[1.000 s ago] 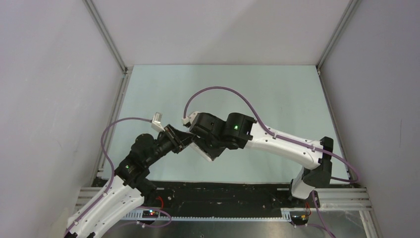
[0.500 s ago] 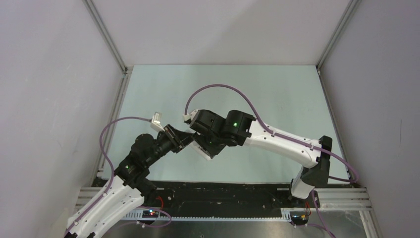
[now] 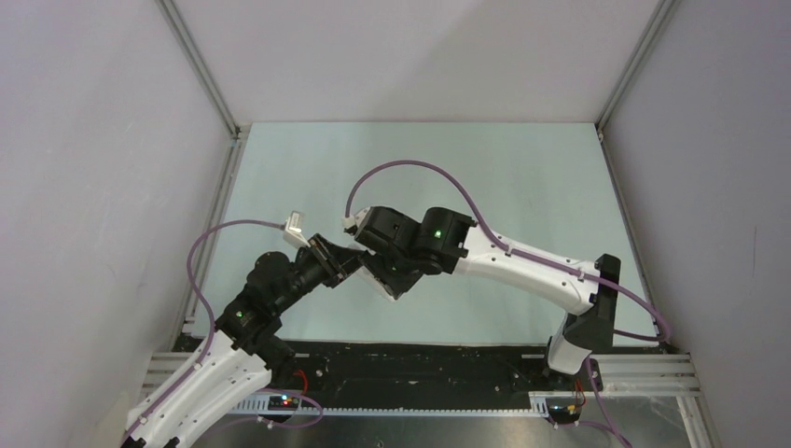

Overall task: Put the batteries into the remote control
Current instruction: Load the battery cover into the remote control.

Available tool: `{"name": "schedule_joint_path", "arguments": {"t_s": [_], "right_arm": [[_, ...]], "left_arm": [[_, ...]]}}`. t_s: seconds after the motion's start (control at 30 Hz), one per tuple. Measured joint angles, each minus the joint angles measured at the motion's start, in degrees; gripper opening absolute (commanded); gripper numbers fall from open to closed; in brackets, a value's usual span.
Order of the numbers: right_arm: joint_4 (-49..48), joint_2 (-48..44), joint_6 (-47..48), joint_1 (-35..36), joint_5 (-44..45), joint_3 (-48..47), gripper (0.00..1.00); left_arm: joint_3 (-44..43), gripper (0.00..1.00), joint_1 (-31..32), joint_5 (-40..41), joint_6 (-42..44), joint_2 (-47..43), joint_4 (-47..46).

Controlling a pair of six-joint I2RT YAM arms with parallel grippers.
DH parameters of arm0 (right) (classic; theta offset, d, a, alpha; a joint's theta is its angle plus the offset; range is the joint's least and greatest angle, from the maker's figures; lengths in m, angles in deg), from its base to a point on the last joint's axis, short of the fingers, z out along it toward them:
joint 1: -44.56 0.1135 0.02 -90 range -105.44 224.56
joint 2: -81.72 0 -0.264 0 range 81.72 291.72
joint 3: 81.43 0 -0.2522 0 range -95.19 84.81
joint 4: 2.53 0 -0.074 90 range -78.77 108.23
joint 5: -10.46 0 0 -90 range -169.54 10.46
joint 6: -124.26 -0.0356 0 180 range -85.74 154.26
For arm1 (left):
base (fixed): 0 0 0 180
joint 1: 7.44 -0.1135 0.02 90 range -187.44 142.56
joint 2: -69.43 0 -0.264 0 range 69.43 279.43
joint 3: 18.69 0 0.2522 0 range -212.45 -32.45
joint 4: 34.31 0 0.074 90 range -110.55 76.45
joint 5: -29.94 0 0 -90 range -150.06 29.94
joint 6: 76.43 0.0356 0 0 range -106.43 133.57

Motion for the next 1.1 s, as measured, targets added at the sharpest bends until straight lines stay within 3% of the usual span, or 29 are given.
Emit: {"name": "schedule_joint_path", "arguments": {"t_s": [1.1], "right_arm": [[-0.9,1.8,3.1,1.6,3.6,-1.7,0.41]], "left_arm": [[0.0,0.02,0.0,-1.3,-1.9,-0.3,0.0]]}}
